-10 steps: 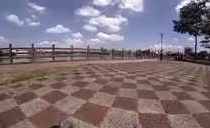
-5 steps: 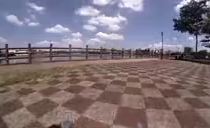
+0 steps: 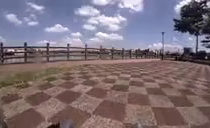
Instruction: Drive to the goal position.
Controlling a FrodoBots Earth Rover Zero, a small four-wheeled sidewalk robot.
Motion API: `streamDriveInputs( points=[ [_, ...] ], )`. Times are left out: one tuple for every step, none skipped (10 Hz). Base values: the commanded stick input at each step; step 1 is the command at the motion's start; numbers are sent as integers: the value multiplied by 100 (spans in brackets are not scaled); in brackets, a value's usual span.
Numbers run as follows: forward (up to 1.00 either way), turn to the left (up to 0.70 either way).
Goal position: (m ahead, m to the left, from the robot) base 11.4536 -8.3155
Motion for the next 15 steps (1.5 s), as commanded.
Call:
streamDriveInputs(
  points=[
    [70,0],
    [70,0],
    [70,0],
    [70,0],
    [70,0],
    [70,0],
    [70,0],
    [70,0],
    [70,0],
    [70,0],
    [70,0],
    [70,0],
    [70,0],
    [70,0],
    [70,0]
  ],
)
